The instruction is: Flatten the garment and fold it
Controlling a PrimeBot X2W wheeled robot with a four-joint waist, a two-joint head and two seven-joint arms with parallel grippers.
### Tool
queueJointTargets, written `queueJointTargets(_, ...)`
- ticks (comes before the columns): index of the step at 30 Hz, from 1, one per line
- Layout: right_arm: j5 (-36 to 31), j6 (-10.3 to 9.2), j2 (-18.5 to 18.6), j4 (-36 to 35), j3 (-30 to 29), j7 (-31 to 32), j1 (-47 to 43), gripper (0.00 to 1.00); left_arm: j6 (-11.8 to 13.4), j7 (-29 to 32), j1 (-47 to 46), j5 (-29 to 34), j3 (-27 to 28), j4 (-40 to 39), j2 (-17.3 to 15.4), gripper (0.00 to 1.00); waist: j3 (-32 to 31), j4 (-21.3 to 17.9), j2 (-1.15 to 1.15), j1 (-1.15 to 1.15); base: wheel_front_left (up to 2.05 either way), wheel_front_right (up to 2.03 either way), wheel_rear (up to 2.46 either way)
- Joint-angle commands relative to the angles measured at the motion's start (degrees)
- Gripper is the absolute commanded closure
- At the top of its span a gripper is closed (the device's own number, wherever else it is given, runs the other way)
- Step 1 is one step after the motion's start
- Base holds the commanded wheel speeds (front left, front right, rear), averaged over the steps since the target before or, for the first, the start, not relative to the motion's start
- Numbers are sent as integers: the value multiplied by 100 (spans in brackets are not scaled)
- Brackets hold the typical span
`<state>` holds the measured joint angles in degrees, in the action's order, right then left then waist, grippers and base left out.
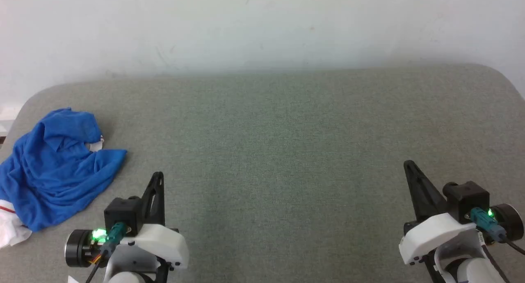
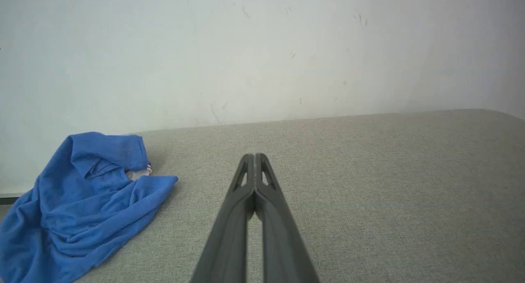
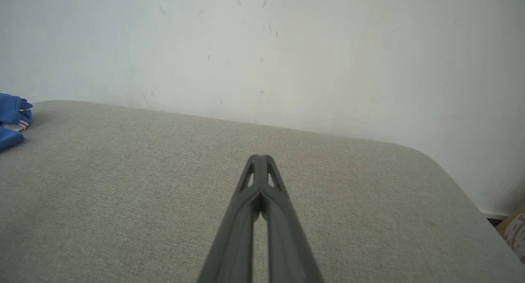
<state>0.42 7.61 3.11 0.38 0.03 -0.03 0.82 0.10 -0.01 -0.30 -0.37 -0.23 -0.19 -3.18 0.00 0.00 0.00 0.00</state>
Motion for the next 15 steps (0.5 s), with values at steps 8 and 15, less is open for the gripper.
queueJointTargets(8,-42,-12,-24,-38,-3,3,-82,100,-10,1,30,37,23,19,30,100,0,0,0,0,0,0,0)
queueJointTargets(15,2,0,0,1,0,0,0,0,0,0,0,0,-1,0,0,0,0,0,0,0,0,0,0)
